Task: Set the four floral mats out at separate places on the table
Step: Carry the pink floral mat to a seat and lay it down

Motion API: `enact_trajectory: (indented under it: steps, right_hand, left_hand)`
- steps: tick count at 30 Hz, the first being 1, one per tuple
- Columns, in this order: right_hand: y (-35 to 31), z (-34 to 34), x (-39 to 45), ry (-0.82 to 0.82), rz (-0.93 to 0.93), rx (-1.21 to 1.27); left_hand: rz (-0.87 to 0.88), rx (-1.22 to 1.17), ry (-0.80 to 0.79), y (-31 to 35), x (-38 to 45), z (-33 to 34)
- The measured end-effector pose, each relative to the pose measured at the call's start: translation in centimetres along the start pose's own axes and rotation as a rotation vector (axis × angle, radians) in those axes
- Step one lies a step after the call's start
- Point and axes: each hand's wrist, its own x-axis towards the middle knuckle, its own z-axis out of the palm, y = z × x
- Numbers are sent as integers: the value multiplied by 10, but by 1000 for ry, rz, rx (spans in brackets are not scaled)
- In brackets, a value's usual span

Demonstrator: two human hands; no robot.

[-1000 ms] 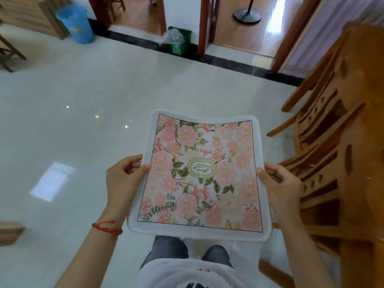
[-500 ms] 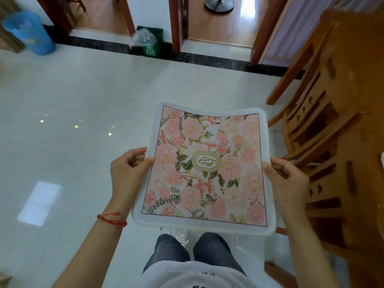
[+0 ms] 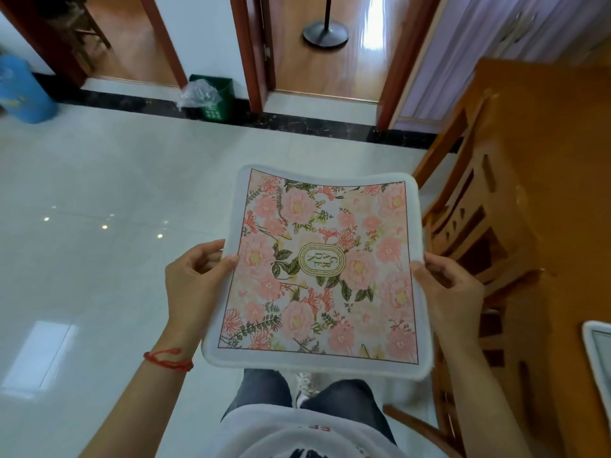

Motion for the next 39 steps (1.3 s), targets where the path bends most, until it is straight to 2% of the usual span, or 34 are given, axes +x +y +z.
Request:
enact_trajectory:
  steps: [8, 18, 25, 39]
  right_hand:
    - [-4, 12, 82, 14, 74, -27]
    - [-37, 50, 205, 79, 71, 28]
    - [-57, 70, 282, 181, 75, 30]
    - [-52, 36, 388, 311, 62, 97]
  left_hand:
    - [-2, 3, -39, 24, 68, 55]
    - [33, -33, -112, 70, 199, 132]
    - [61, -17, -188, 107, 288, 185]
    - [132, -2, -351, 162, 354, 311]
